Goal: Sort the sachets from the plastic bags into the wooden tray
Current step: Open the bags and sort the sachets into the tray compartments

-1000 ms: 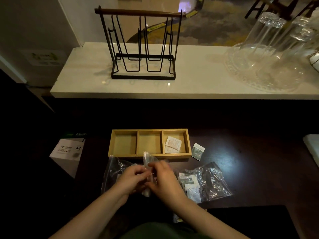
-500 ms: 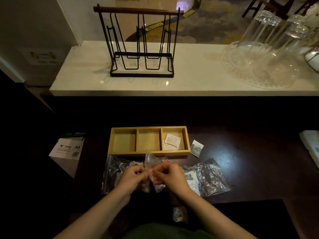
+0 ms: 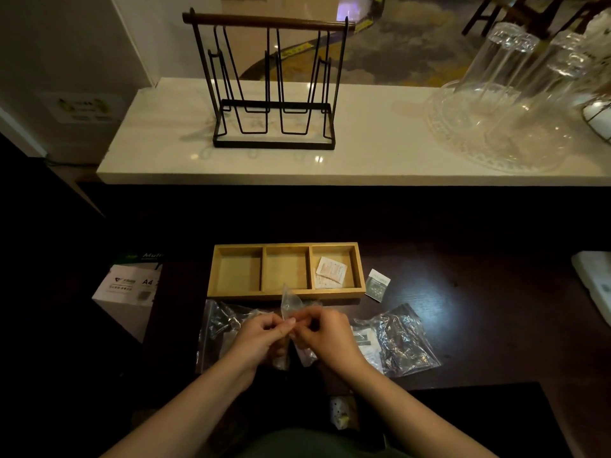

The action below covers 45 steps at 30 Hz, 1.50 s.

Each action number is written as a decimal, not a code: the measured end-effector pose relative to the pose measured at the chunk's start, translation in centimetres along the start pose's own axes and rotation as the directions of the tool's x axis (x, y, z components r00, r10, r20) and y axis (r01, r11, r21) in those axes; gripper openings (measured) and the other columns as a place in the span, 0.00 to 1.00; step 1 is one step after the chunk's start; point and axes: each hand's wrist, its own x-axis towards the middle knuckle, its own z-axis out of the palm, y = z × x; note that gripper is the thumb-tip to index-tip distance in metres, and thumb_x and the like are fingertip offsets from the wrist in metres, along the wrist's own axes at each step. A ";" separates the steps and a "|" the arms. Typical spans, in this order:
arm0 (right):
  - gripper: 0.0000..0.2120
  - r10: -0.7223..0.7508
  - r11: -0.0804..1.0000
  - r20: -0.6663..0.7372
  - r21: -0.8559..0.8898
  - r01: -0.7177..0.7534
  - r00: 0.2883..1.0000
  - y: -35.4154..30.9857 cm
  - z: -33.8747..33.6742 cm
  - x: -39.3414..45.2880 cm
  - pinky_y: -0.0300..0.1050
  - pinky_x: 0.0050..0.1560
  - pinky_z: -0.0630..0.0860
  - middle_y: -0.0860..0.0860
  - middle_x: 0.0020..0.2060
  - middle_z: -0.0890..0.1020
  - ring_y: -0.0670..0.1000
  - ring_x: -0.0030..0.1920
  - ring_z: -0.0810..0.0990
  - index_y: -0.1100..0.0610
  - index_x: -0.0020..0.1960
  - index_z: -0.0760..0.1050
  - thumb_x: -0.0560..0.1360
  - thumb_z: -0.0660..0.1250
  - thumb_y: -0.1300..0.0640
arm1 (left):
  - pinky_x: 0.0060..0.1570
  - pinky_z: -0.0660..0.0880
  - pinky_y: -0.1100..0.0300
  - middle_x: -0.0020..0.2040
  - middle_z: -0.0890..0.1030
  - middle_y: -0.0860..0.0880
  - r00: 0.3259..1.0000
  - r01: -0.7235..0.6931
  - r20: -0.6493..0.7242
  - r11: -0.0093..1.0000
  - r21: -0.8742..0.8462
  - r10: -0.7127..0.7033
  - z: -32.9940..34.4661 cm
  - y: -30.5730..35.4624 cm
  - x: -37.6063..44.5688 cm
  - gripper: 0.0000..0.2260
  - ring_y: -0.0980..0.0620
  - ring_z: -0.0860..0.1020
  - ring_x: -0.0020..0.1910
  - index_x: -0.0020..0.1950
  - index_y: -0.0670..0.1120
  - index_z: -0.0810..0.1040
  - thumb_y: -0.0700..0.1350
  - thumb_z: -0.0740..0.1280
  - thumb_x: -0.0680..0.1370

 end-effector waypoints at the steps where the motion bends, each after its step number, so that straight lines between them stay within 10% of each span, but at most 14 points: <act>1: 0.08 -0.002 1.000 0.000 -0.006 0.002 1.000 0.0 0.0 0.1 0.35 0.41 0.76 0.40 0.32 0.79 0.40 0.36 0.79 0.51 0.50 0.83 0.73 0.68 0.56 | 0.33 0.74 0.63 0.34 0.79 0.48 1.000 -0.019 0.006 0.999 0.026 0.019 -0.1 0.1 0.0 0.08 0.52 0.77 0.34 0.37 0.44 0.79 0.44 0.69 0.75; 11: 0.04 0.092 0.984 -0.190 -0.136 -0.119 0.977 0.9 -3.0 1.7 0.30 0.30 0.71 0.46 0.33 0.80 0.40 0.32 0.76 0.55 0.41 0.77 0.73 0.67 0.62 | 0.36 0.74 0.55 0.31 0.77 0.48 0.983 -0.096 -0.110 0.923 0.372 0.147 -1.2 1.5 0.3 0.10 0.46 0.77 0.35 0.35 0.43 0.74 0.39 0.65 0.77; 19: 0.08 -0.081 0.957 -0.359 -0.289 -0.028 0.930 -0.2 -5.3 1.1 0.39 0.30 0.66 0.49 0.34 0.73 0.47 0.32 0.72 0.55 0.36 0.67 0.67 0.64 0.65 | 0.37 0.64 0.70 0.41 0.75 0.50 0.878 -0.169 -0.244 0.745 0.645 0.411 0.3 3.2 0.3 0.10 0.57 0.73 0.40 0.33 0.38 0.75 0.38 0.64 0.75; 25: 0.11 -0.189 0.885 -0.395 -0.466 -0.018 0.899 0.0 -5.2 0.4 0.37 0.29 0.63 0.46 0.42 0.71 0.48 0.39 0.71 0.53 0.44 0.69 0.68 0.65 0.67 | 0.33 0.82 0.51 0.47 0.76 0.50 0.922 -0.204 -0.200 0.854 0.478 0.332 2.1 3.4 -0.2 0.10 0.46 0.81 0.40 0.39 0.35 0.77 0.40 0.64 0.77; 29: 0.14 -0.419 0.844 -0.090 -0.406 0.351 0.904 -1.5 -4.2 -0.6 0.45 0.40 0.77 0.49 0.51 0.74 0.49 0.48 0.75 0.53 0.57 0.70 0.72 0.60 0.56 | 0.24 0.77 0.64 0.48 0.78 0.45 0.943 -0.194 -0.173 0.890 0.414 0.286 2.7 4.2 0.1 0.09 0.52 0.80 0.39 0.46 0.39 0.80 0.43 0.63 0.78; 33: 0.27 -0.332 0.777 0.135 -0.522 0.352 0.933 -1.2 -2.2 0.3 0.49 0.39 0.76 0.53 0.59 0.73 0.55 0.52 0.78 0.53 0.70 0.60 0.73 0.64 0.55 | 0.25 0.75 0.68 0.39 0.77 0.48 0.925 -0.246 -0.158 0.861 0.445 0.346 2.6 4.4 0.3 0.08 0.54 0.76 0.35 0.39 0.41 0.78 0.40 0.64 0.77; 40: 0.06 -0.407 0.707 0.079 -0.603 0.369 0.910 -2.5 -3.4 3.1 0.45 0.37 0.71 0.53 0.47 0.80 0.56 0.44 0.81 0.56 0.52 0.74 0.76 0.65 0.56 | 0.42 0.76 0.52 0.42 0.81 0.43 0.924 -0.274 -0.154 0.886 0.374 0.350 0.2 2.7 0.8 0.12 0.49 0.79 0.39 0.40 0.50 0.75 0.47 0.58 0.81; 45: 0.04 -0.595 0.745 0.092 -0.310 0.591 0.798 -6.2 -6.0 3.7 0.38 0.40 0.71 0.49 0.41 0.80 0.47 0.41 0.78 0.55 0.47 0.77 0.75 0.67 0.54 | 0.46 0.78 0.46 0.53 0.81 0.43 0.981 0.074 -0.174 0.996 -0.056 -0.083 -1.1 1.0 2.3 0.18 0.42 0.80 0.48 0.60 0.47 0.74 0.57 0.55 0.80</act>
